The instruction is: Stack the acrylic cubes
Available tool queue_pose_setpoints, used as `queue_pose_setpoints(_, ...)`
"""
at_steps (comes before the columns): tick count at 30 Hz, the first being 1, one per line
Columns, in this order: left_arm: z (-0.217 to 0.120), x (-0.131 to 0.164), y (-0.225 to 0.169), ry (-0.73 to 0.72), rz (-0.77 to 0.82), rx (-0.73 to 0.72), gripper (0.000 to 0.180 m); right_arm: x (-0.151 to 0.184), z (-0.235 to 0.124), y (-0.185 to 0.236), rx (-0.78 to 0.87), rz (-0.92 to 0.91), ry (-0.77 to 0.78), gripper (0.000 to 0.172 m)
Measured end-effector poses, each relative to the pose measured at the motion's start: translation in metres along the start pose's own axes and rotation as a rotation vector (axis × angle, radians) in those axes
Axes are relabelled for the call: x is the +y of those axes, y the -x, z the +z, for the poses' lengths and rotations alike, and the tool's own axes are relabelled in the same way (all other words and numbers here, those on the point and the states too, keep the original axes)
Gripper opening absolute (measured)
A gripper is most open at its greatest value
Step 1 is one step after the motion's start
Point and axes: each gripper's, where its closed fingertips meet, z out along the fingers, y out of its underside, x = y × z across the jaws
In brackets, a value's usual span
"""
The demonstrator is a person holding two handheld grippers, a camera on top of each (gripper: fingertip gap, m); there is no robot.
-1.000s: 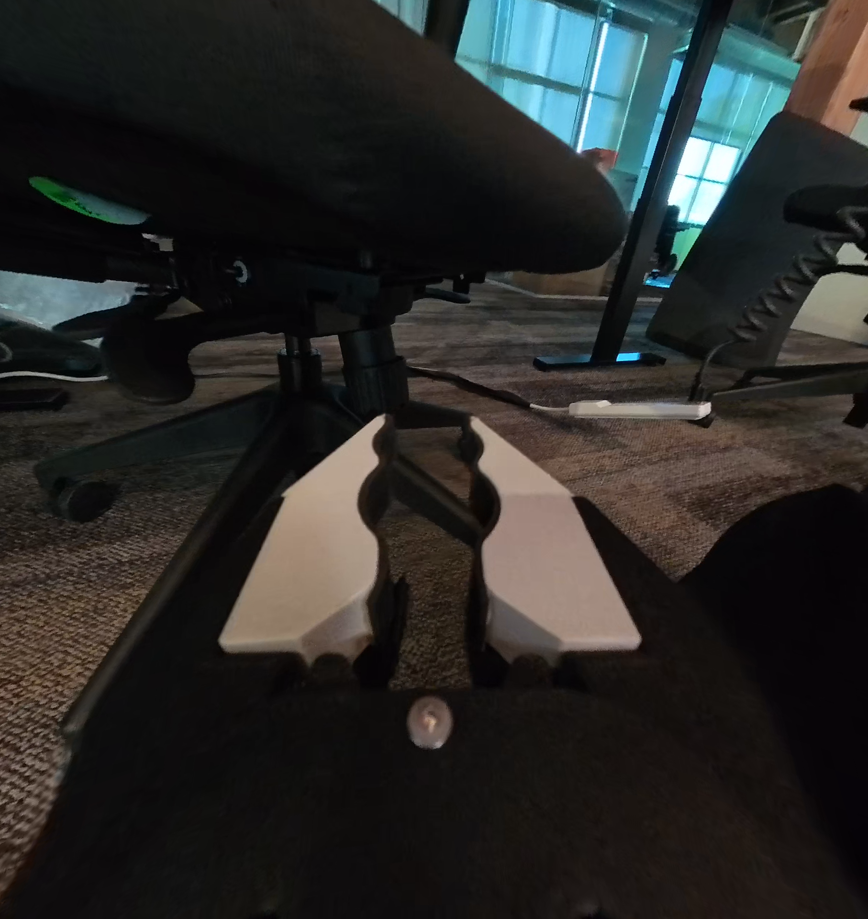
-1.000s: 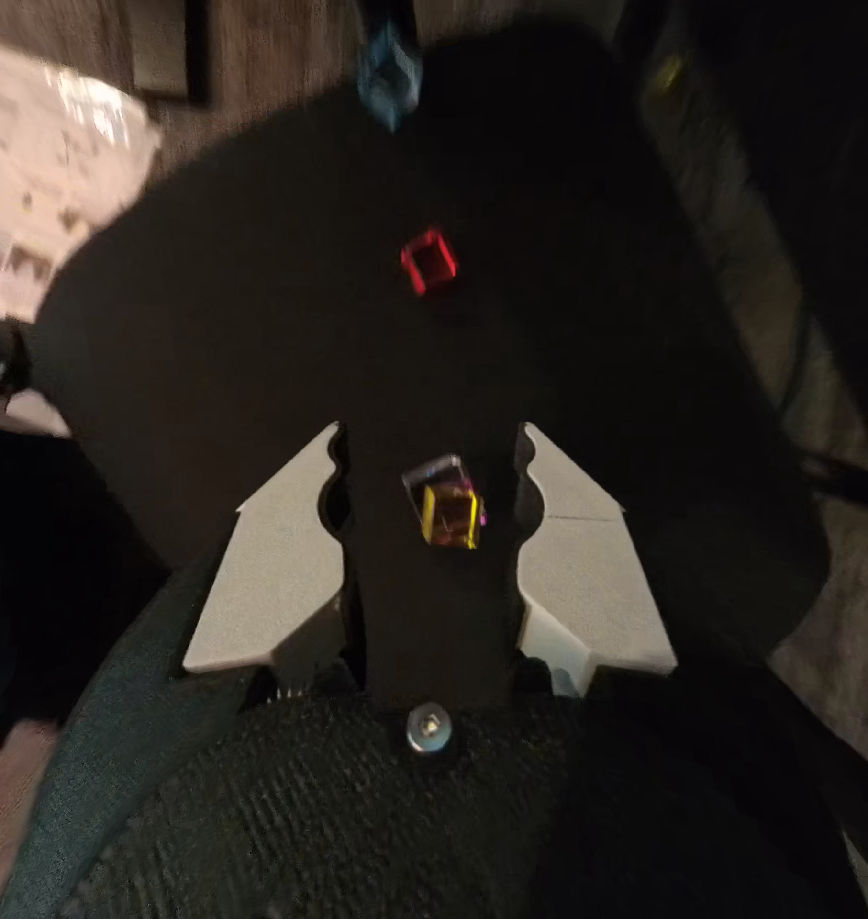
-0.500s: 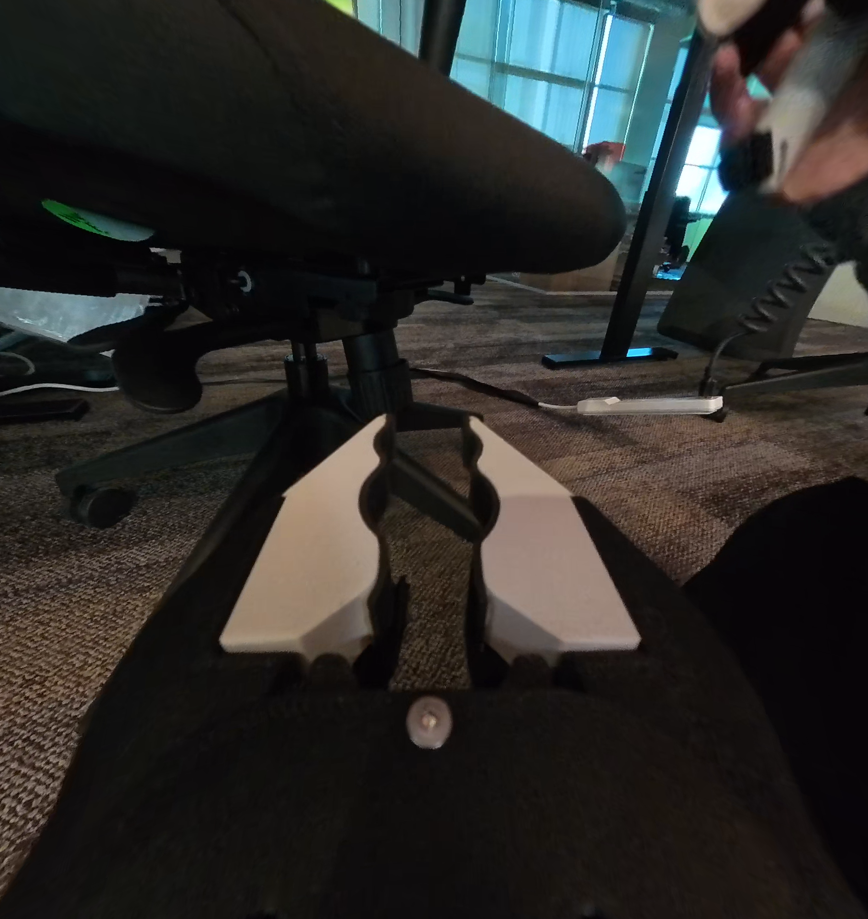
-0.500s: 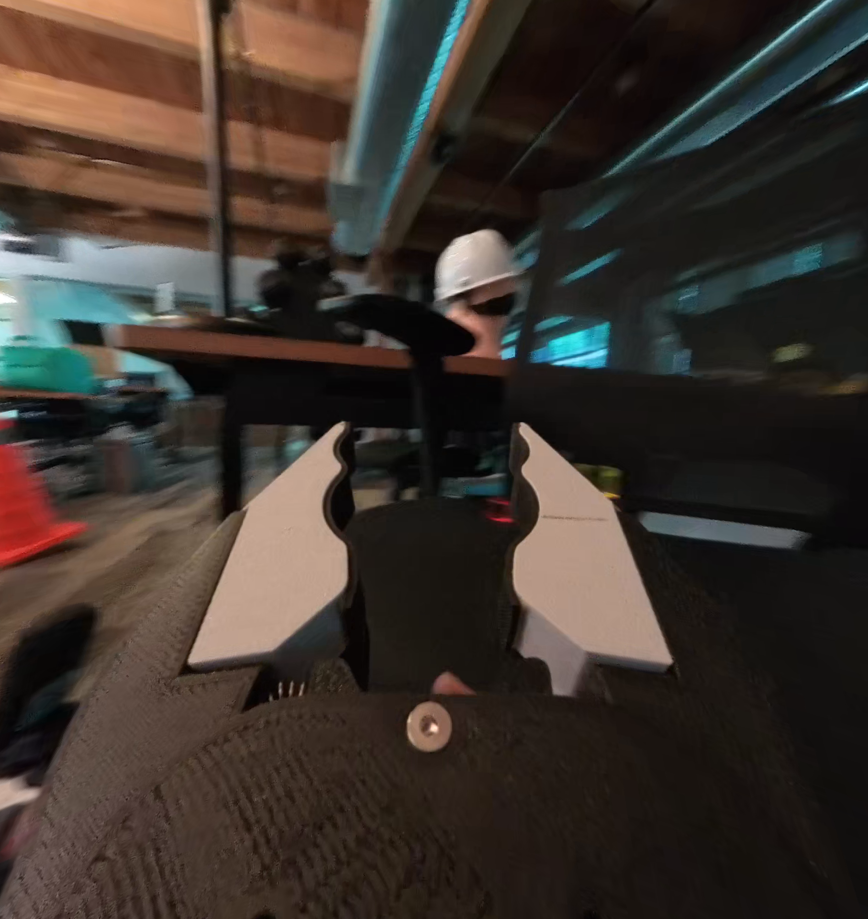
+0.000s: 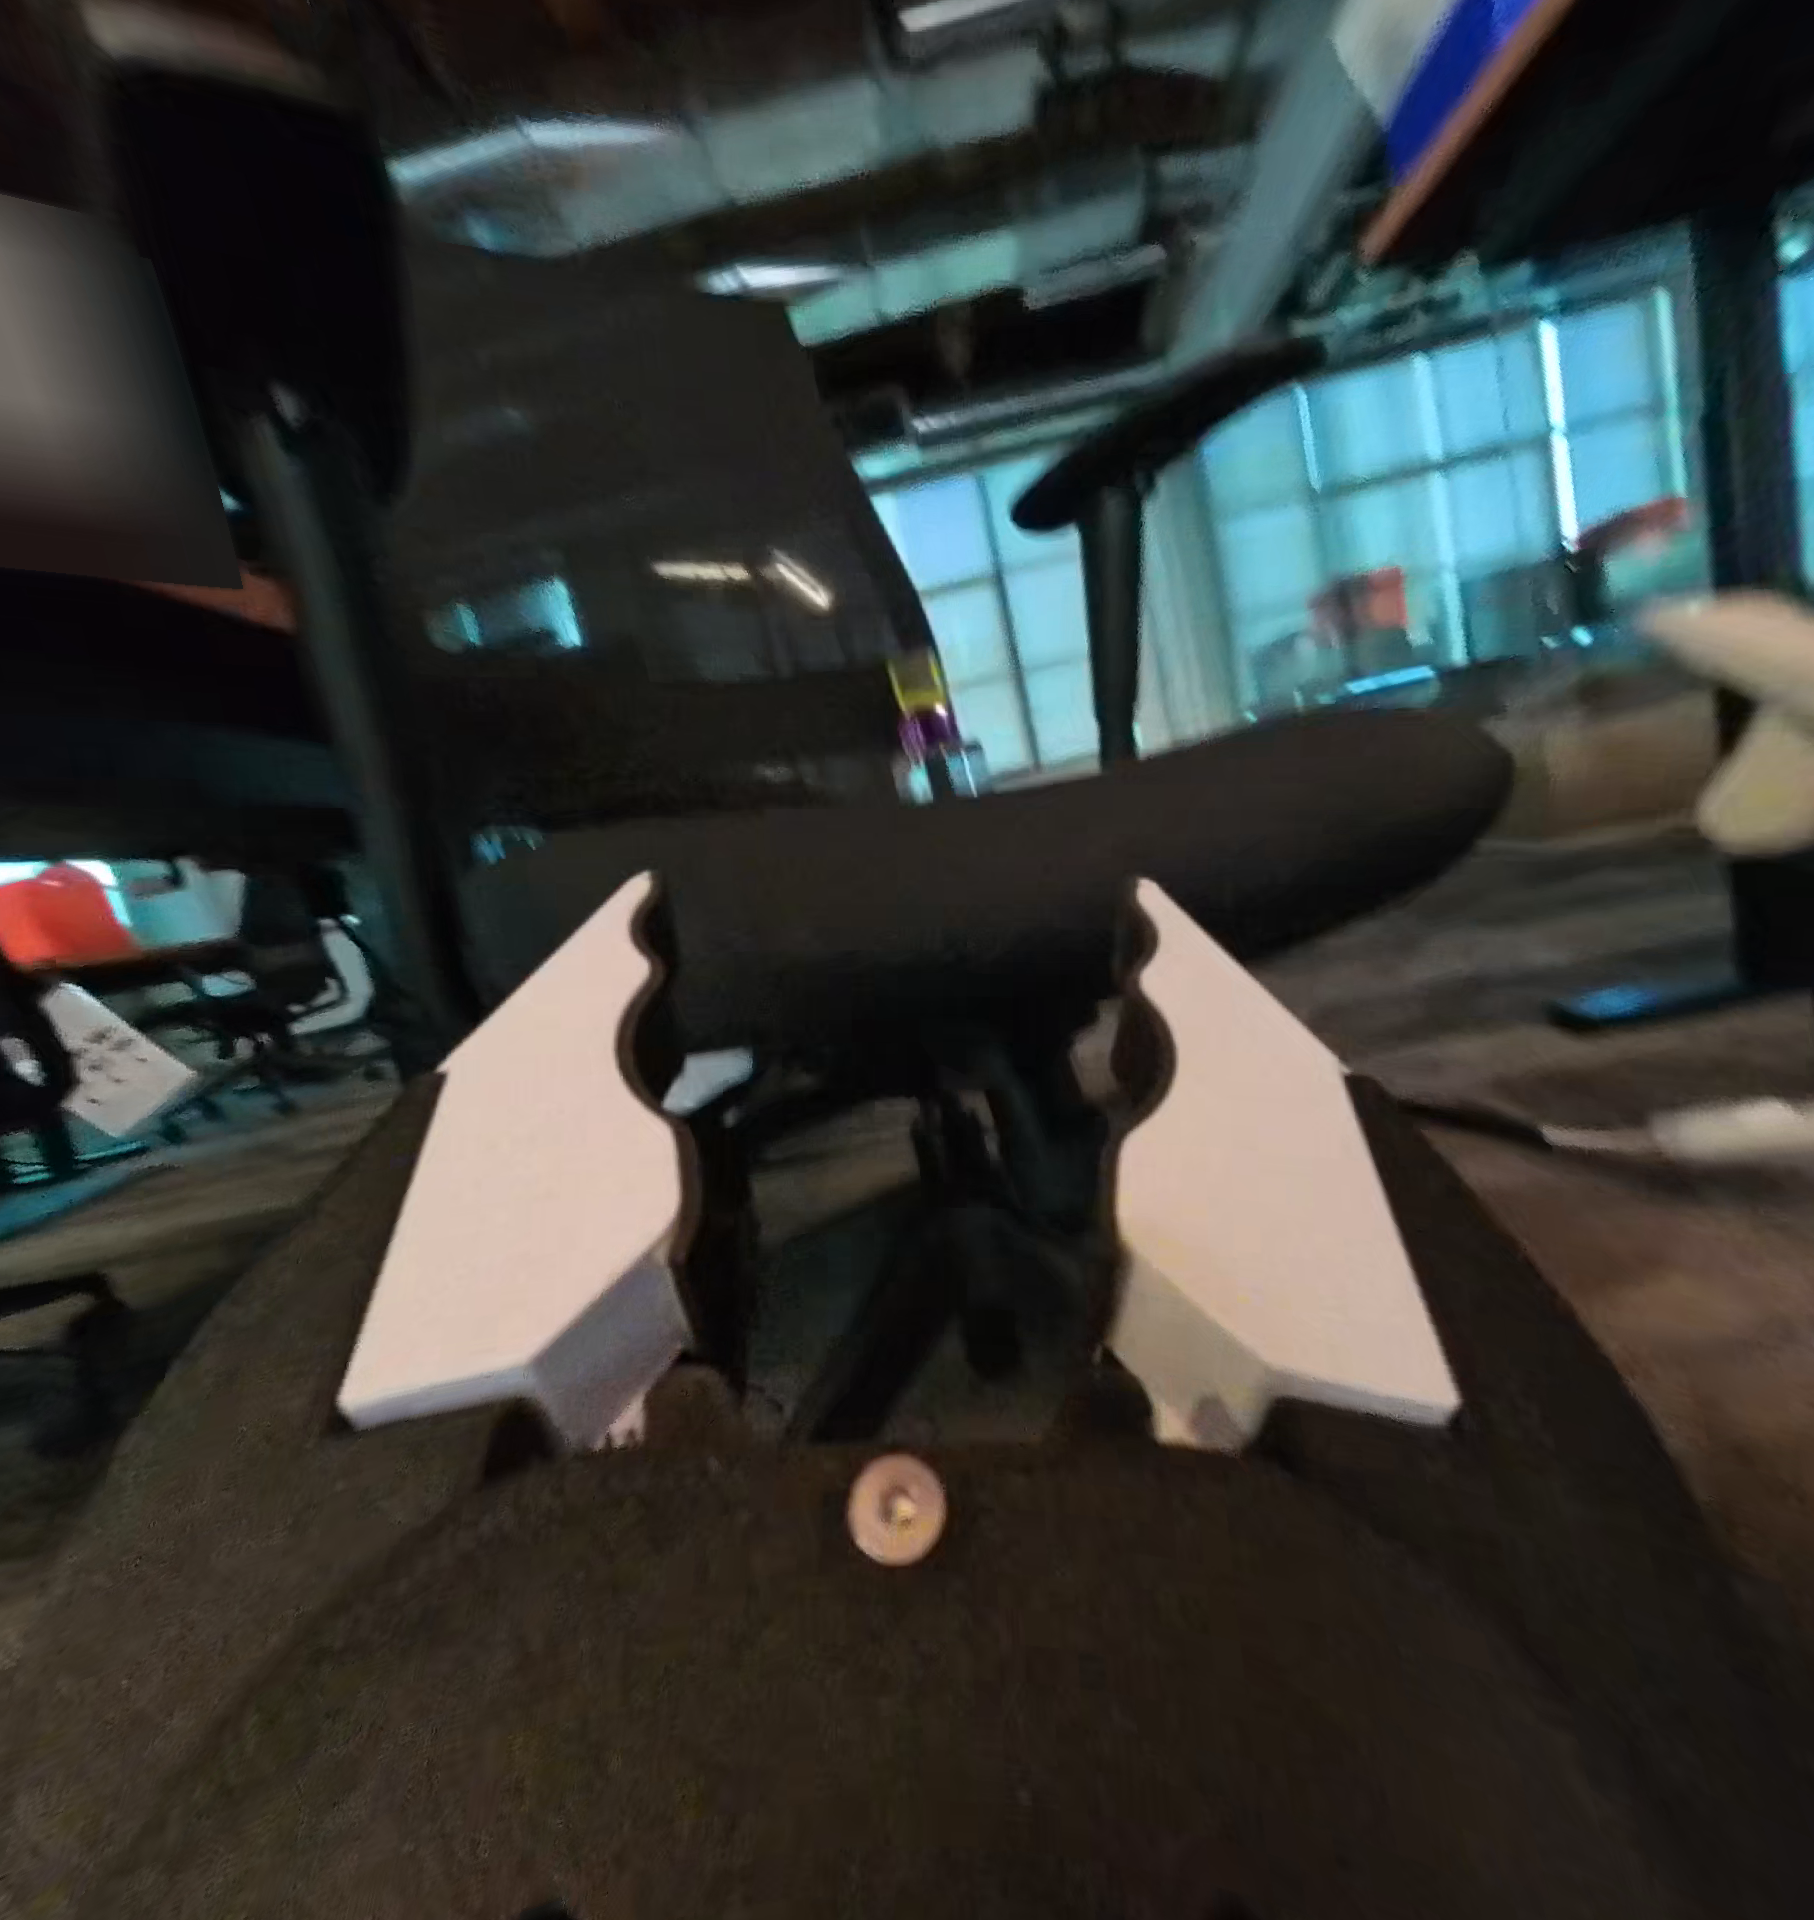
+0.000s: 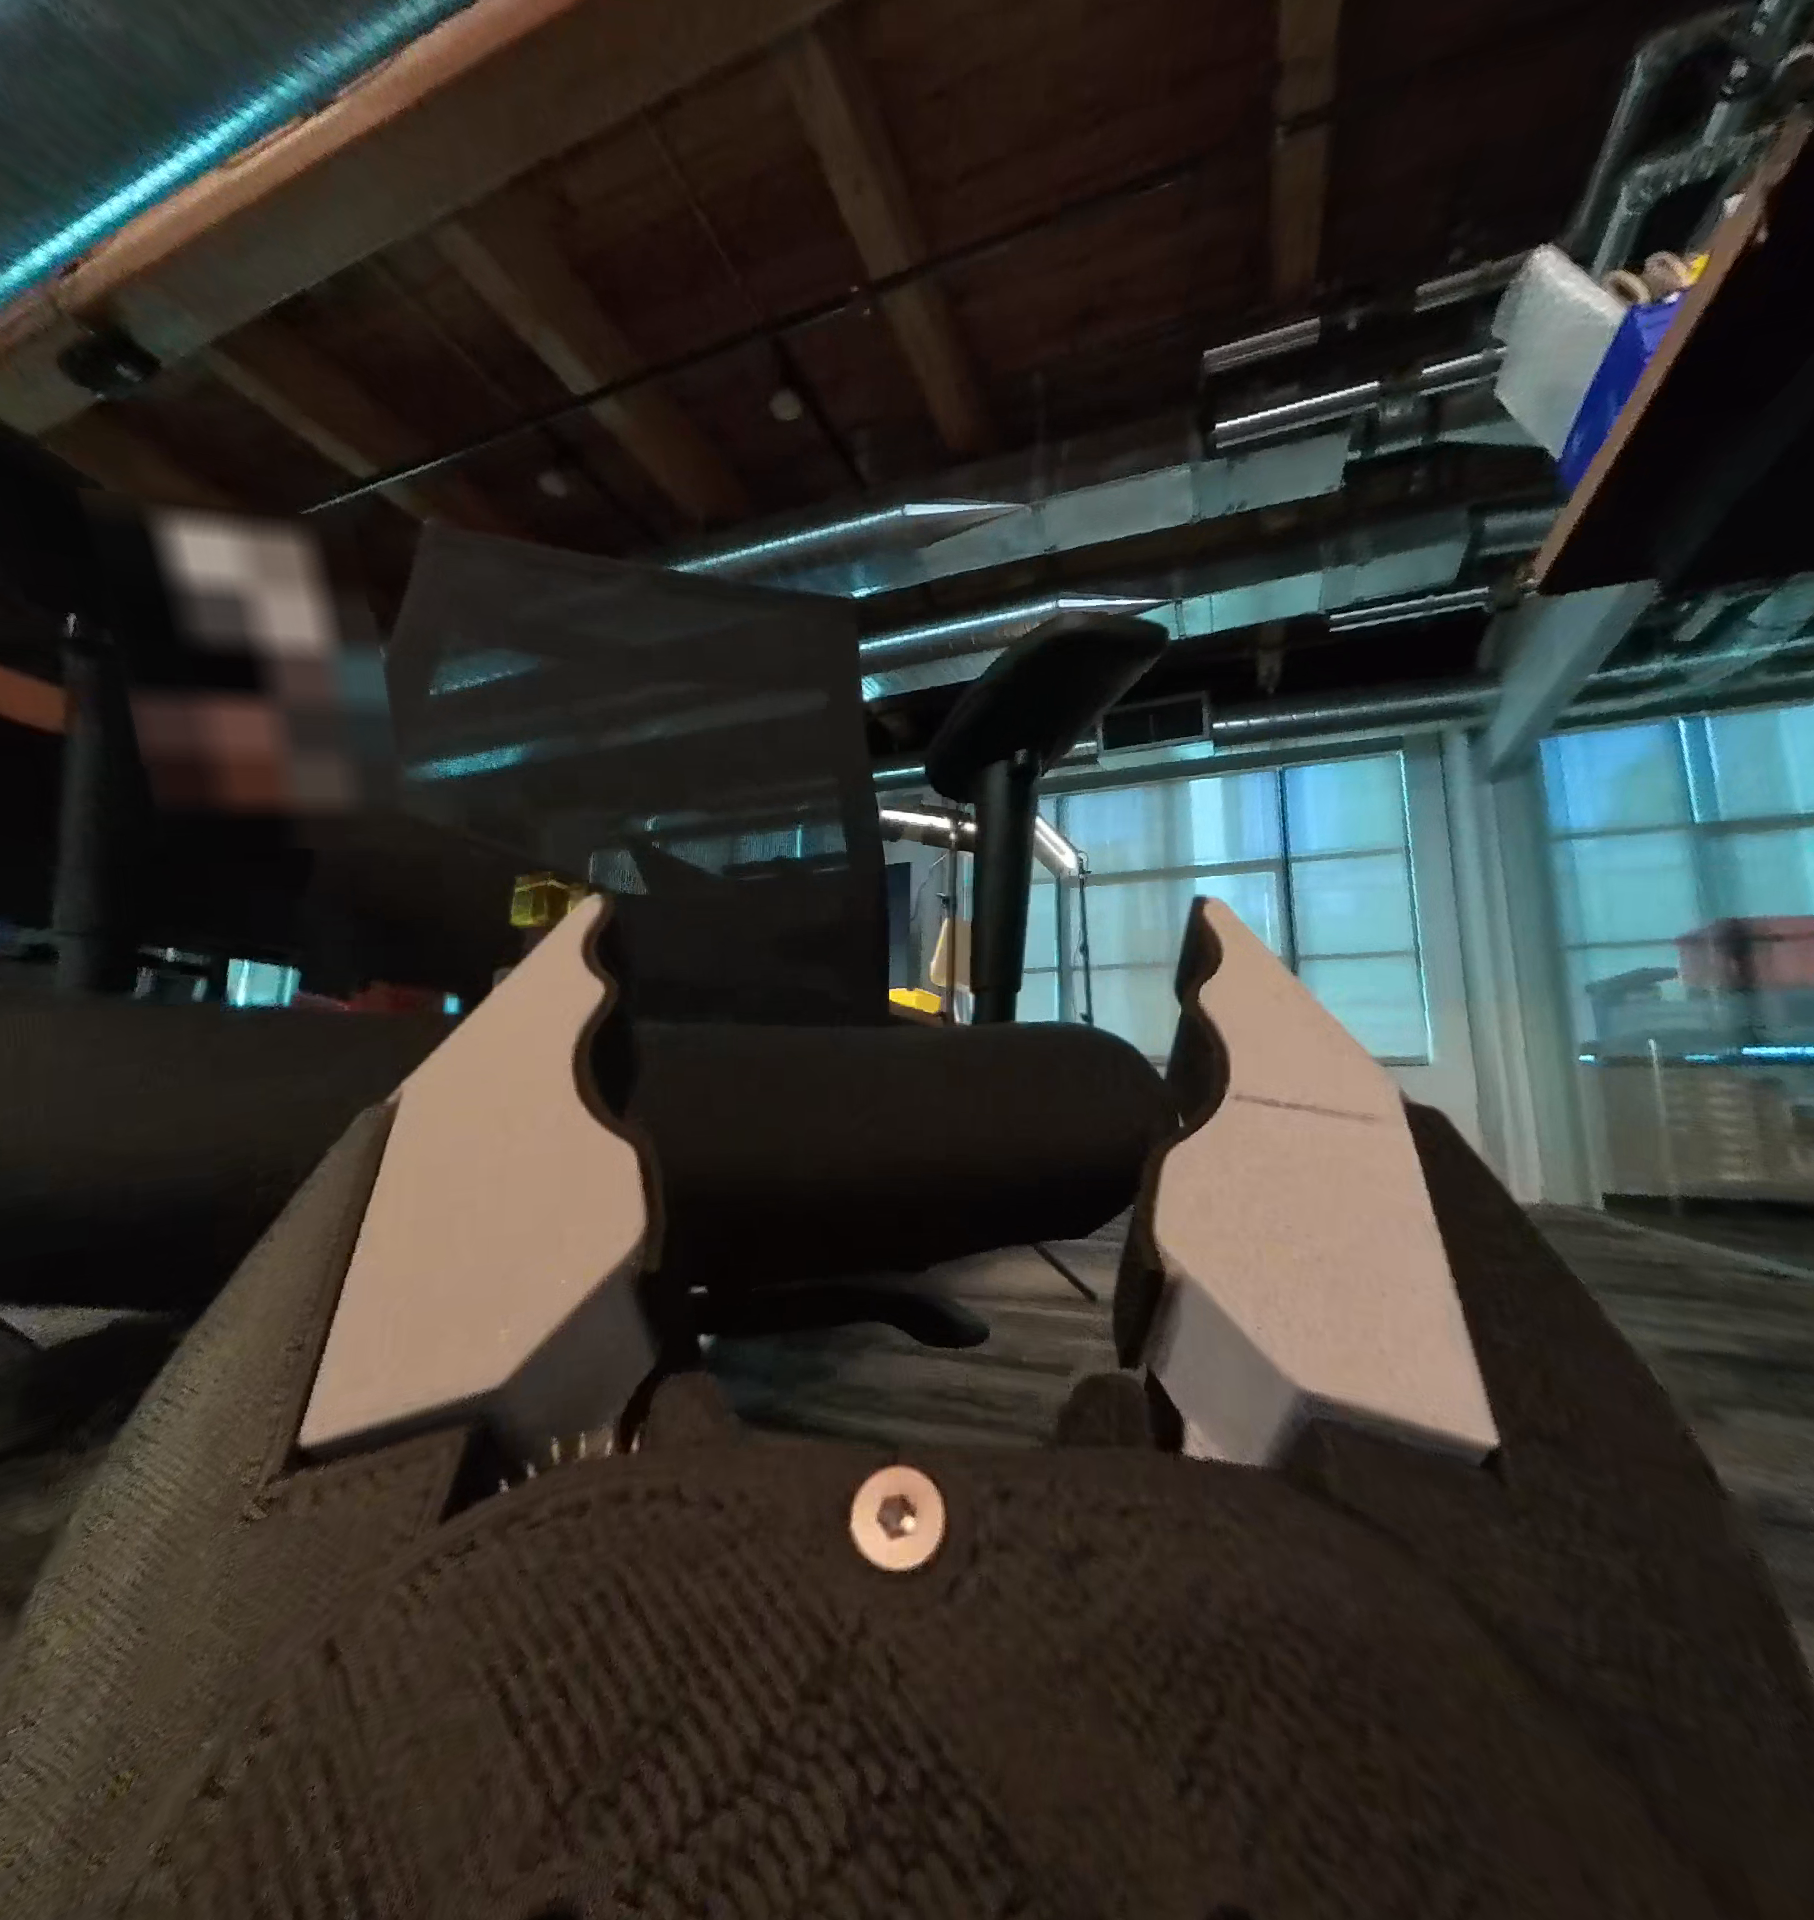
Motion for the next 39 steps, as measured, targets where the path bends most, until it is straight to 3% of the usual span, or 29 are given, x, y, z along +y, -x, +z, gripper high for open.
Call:
queue_pose_setpoints(2,0.014,-0.033,0.006,-0.011,0.003,-0.038,0.077,-0.001,-0.001,0.003,-0.008,-0.006,0.000,0.105)
queue_pose_setpoints(4,0.043,-0.052,0.013,0.071,0.025,-0.037,0.069,-0.004,-0.002,0.007,-0.027,0.022,-0.012,0.105)
queue_pose_setpoints(8,0.133,-0.048,0.026,0.360,0.050,0.071,0.056,-0.008,-0.003,0.008,-0.042,0.015,-0.018,0.104)
queue_pose_setpoints(11,0.205,-0.012,0.058,0.588,0.018,0.045,0.053,-0.008,-0.004,0.004,-0.032,0.040,-0.012,0.101)
queue_pose_setpoints(14,0.254,0.047,0.086,0.866,-0.044,-0.002,0.054,-0.006,-0.005,0.000,-0.021,0.077,-0.001,0.100)
queue_pose_setpoints(18,0.271,0.106,0.119,1.132,-0.068,-0.143,0.061,-0.010,-0.007,-0.002,-0.022,0.080,-0.012,0.098)
queue_pose_setpoints(21,0.272,0.124,0.121,1.212,-0.115,-0.187,0.061,-0.017,-0.009,-0.003,-0.028,0.090,-0.036,0.096)
queue_pose_setpoints(23,0.268,0.133,0.124,1.269,-0.102,-0.209,0.050,-0.019,-0.009,-0.004,-0.032,0.089,-0.042,0.095)
queue_pose_setpoints(24,0.267,0.135,0.124,1.288,-0.097,-0.212,0.044,-0.019,-0.009,-0.005,-0.033,0.091,-0.043,0.095)
queue_pose_setpoints(25,0.267,0.135,0.122,1.298,-0.097,-0.196,0.027,-0.020,-0.009,-0.005,-0.034,0.096,-0.044,0.095)
queue_pose_setpoints(28,0.277,0.119,0.121,1.267,-0.024,-0.169,0.027,-0.018,-0.009,-0.007,-0.037,0.130,-0.040,0.093)
queue_pose_setpoints(32,0.312,0.058,0.095,1.057,0.063,-0.056,0.027,-0.009,-0.007,-0.007,-0.045,0.182,-0.007,0.092)
queue_pose_setpoints(36,0.331,0.012,0.042,0.978,-0.052,0.141,0.026,-0.001,-0.005,-0.006,-0.049,0.217,0.019,0.092)
queue_pose_setpoints(39,0.331,0.005,0.013,1.025,-0.097,0.244,0.026,0.003,-0.004,-0.002,-0.062,0.214,0.036,0.091)
